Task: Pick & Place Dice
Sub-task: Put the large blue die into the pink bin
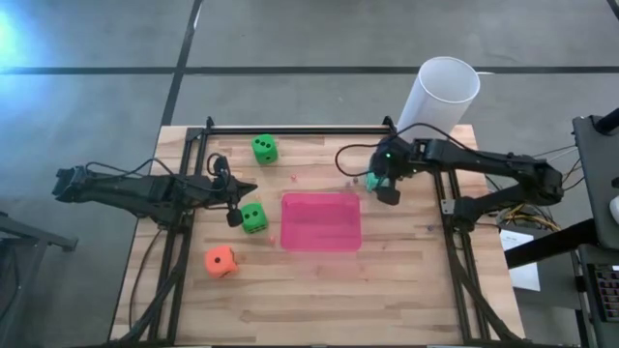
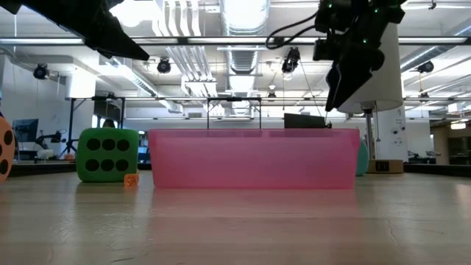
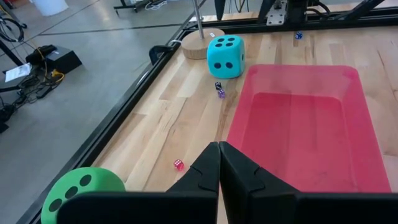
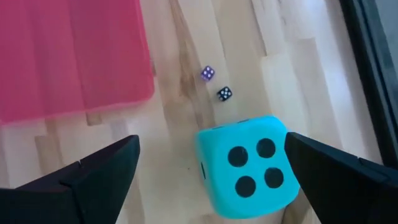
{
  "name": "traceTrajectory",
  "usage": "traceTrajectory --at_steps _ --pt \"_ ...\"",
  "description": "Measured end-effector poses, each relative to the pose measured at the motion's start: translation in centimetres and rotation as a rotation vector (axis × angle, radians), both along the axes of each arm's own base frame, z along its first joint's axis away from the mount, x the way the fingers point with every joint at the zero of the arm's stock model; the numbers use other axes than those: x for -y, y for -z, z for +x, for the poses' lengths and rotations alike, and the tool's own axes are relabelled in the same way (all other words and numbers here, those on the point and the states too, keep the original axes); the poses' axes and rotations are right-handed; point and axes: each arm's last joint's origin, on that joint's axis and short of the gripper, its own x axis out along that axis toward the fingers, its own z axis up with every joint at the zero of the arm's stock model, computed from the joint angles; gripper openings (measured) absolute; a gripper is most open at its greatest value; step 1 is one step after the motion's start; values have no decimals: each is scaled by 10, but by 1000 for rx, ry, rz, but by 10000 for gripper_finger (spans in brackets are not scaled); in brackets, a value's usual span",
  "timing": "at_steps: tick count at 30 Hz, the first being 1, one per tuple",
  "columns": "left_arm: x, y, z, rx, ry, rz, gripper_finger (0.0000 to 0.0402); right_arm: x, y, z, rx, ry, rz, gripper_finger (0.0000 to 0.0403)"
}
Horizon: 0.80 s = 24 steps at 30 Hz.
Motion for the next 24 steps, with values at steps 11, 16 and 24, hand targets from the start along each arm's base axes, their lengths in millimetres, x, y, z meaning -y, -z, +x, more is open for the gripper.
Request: traceTrajectory --at_steps 11,16,24 --pt "0 0 0 0 -1 -1 8 23 21 3 -105 -6 27 400" --pt "0 0 0 0 0 -1 8 32 28 2 -132 -5 47 400" --pt "0 0 0 0 0 -1 8 41 36 0 -172 -46 63 400"
